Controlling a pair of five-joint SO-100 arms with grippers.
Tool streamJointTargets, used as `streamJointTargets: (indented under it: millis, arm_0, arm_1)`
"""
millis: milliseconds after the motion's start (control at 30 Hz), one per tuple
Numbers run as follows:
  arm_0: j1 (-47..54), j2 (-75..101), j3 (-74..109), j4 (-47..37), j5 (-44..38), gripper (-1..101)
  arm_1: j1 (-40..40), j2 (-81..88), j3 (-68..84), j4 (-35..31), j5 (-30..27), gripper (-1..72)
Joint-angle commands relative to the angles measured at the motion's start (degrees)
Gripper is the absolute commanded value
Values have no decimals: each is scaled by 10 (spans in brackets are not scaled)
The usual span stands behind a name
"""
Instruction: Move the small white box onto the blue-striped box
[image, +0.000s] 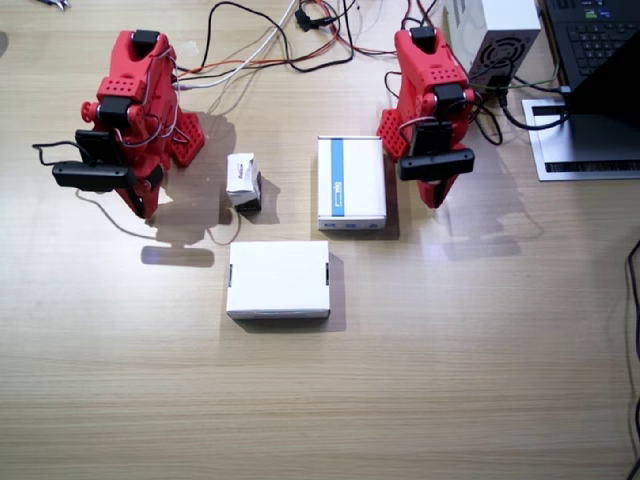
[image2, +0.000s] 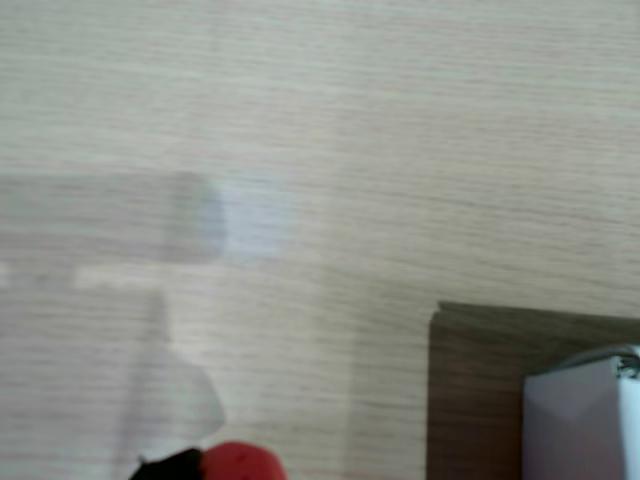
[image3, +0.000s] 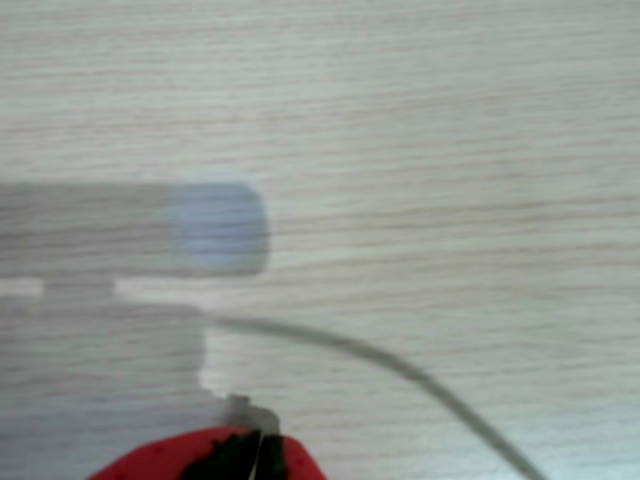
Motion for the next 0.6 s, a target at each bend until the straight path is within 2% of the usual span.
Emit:
streamJointTargets:
  millis: [0, 400, 500, 567]
  arm_0:
    - [107, -2, -9, -2, 76, 0]
    - [104, -1, -9, -1, 81, 0]
    - [103, 1, -9, -1, 83, 0]
    - [103, 2, -9, -1, 81, 0]
  arm_1:
    - [-138, 13, -7, -12, 113, 2]
    - [-125, 14, -8, -11, 118, 2]
    - [-104, 14, -78, 17, 127, 2]
    - [-120, 15, -171, 69, 139, 2]
